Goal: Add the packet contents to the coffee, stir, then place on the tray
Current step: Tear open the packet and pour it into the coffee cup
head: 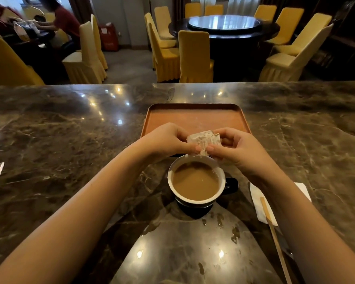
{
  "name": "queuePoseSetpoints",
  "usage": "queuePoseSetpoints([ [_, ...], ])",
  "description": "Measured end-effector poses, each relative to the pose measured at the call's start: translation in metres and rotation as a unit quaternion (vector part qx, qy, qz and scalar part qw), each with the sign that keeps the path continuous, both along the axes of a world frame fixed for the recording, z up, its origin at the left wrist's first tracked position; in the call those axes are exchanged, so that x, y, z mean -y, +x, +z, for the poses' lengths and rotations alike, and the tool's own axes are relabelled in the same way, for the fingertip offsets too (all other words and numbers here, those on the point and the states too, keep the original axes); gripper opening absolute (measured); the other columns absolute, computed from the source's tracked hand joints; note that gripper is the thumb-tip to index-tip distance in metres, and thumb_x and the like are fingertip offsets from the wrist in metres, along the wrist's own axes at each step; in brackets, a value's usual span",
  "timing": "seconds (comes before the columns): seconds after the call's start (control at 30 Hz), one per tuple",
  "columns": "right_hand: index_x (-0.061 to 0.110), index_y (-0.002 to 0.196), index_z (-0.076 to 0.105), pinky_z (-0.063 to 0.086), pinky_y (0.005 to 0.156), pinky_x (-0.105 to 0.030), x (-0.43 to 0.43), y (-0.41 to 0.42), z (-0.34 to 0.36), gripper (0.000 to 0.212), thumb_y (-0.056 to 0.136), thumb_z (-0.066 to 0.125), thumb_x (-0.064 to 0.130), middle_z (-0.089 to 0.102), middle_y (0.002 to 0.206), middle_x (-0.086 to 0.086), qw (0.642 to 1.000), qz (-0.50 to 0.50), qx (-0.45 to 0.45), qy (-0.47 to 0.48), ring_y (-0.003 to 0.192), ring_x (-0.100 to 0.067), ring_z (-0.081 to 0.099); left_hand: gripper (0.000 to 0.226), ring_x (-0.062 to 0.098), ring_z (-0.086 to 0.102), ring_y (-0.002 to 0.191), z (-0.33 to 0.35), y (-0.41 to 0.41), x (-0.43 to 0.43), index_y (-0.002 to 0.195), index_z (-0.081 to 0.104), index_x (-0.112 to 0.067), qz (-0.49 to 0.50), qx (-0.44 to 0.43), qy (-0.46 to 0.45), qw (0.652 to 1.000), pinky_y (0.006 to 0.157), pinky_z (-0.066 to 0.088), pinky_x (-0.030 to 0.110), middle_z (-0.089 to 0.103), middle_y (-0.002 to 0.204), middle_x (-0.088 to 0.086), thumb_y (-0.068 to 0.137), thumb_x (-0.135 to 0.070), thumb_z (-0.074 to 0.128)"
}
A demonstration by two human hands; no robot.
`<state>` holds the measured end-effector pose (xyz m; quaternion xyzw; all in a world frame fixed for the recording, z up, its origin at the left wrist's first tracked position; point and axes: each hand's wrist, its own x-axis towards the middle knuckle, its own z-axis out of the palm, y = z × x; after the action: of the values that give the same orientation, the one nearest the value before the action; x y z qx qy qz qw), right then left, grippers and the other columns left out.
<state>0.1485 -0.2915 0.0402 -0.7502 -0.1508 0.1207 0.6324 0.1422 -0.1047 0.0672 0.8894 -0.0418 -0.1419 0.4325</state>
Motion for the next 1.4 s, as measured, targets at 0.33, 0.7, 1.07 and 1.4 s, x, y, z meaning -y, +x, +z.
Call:
queuePoseSetpoints([
  [0.33,0.015,0.108,0.063,0.053,0.062,-0.015,-0.003,0.000,-0.002,0.034,0.075,0.072,0.015,0.071,0.097,0.002,1.000,-0.003,0.011,-0.027,0.085,-0.008,0.069,0.009,0.013,0.065,0.080,-0.003,-0.002,0.000,0.078,0.073,-0.019,0.006,-0.018,-0.029,0.999,0.077,0.053,0.025,0.073,0.087,0.003,0.075,-0.027,0.070],
  [0.7,0.025,0.098,0.062,0.052,0.060,-0.012,-0.008,-0.001,-0.003,0.027,0.074,0.073,0.018,0.070,0.094,0.007,0.999,0.001,0.029,-0.035,0.082,-0.001,0.067,0.023,0.021,0.059,0.075,-0.002,-0.007,0.000,0.084,0.073,-0.009,0.003,0.005,0.005,1.000,0.079,0.051,0.038,0.070,0.091,0.018,0.075,-0.030,0.069],
  [1.07,0.022,0.098,0.064,0.049,0.059,-0.010,-0.006,-0.001,-0.001,0.024,0.075,0.071,0.018,0.071,0.091,0.007,0.999,0.005,0.045,-0.027,0.079,0.000,0.067,0.024,0.020,0.057,0.072,-0.002,-0.011,-0.001,0.083,0.073,-0.007,0.017,0.013,-0.005,1.000,0.072,0.049,0.033,0.069,0.091,0.020,0.075,-0.029,0.070],
  [1.4,0.022,0.096,0.064,0.049,0.060,-0.010,-0.005,-0.003,0.000,0.023,0.075,0.072,0.017,0.071,0.090,0.006,0.998,0.009,0.055,-0.024,0.079,-0.001,0.067,0.024,0.015,0.055,0.067,-0.003,-0.013,0.002,0.084,0.072,-0.006,0.026,0.017,0.003,1.000,0.067,0.046,0.028,0.070,0.089,0.019,0.076,-0.028,0.069],
])
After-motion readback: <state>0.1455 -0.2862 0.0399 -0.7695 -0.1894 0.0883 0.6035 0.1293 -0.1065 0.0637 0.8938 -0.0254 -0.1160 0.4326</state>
